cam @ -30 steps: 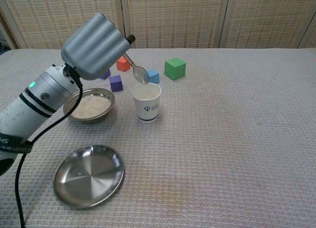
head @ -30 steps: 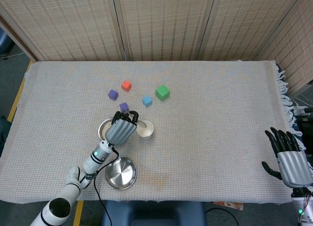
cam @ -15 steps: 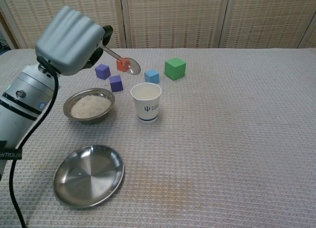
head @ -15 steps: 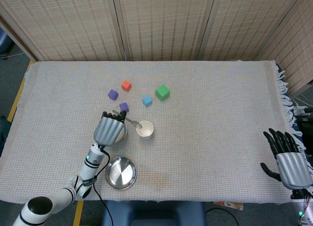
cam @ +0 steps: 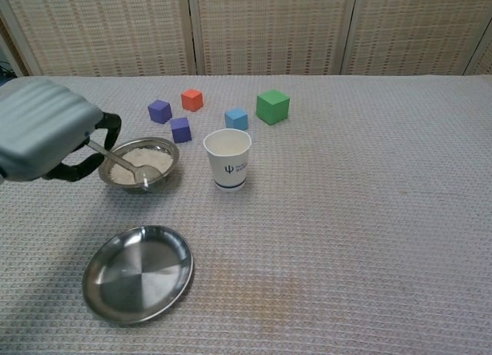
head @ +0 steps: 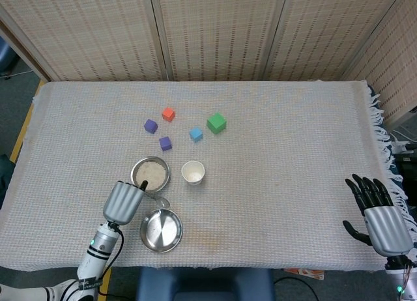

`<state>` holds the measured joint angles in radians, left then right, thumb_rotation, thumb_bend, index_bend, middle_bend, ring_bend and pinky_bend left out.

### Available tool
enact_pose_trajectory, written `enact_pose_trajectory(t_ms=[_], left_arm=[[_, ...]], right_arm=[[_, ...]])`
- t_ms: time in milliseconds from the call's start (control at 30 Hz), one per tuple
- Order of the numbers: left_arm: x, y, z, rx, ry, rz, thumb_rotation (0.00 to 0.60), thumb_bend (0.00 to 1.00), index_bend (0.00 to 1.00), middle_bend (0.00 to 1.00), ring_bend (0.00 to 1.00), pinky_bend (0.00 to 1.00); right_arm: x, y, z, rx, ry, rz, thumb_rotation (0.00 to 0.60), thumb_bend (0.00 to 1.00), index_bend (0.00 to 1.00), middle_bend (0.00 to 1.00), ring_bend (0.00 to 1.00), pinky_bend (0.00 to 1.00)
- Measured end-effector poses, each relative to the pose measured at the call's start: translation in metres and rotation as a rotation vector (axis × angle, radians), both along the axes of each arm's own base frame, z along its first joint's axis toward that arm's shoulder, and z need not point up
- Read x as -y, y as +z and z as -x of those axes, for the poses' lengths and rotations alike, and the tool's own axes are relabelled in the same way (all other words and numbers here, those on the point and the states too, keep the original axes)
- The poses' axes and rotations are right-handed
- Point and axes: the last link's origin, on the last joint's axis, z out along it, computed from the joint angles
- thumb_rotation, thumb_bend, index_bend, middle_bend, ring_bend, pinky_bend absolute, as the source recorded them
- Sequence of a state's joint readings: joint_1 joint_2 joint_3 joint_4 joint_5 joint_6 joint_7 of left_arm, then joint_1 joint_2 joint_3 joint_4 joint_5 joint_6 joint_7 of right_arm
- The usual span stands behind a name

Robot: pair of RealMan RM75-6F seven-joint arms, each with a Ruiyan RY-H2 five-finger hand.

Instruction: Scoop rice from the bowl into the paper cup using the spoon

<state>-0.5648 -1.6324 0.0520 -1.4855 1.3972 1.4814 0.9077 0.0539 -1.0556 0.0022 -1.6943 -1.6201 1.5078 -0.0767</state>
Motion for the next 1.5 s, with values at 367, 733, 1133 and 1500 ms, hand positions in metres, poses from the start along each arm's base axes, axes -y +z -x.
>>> enact_pose_trajectory(t_ms=[367, 733, 1133, 1500], left_arm=[[0.024, -0.026, 0.030, -0.115, 0.077, 0.096, 0.600, 0.44, 0.63, 1.00, 1.00, 1.00], [0.036, -0.030, 0.033, -0.122, 0.099, 0.142, 0.600, 0.44, 0.39, 1.00, 1.00, 1.00], [0.043, -0.023, 0.029, -0.073, 0.102, 0.154, 0.600, 0.43, 0.17, 1.00, 1.00, 1.00], [0.043, 0.025, 0.051, 0.367, 0.230, 0.152, 0.600, 0.41, 0.10, 0.19, 0.13, 0.30]], right_arm=[[-0.007, 0.000, -0.004, 0.014, 0.022, -0.013, 0.600, 0.15, 0.00, 0.00, 0.00, 0.00], [-0.009, -0.001, -0.004, 0.013, 0.021, -0.008, 0.600, 0.15, 0.00, 0.00, 0.00, 0.00], [-0.011, 0.001, -0.005, 0.014, 0.026, -0.006, 0.600, 0.15, 0.00, 0.00, 0.00, 0.00], [-0.013, 0.004, -0.003, -0.006, 0.013, 0.036, 0.600, 0.15, 0.00, 0.00, 0.00, 0.00]])
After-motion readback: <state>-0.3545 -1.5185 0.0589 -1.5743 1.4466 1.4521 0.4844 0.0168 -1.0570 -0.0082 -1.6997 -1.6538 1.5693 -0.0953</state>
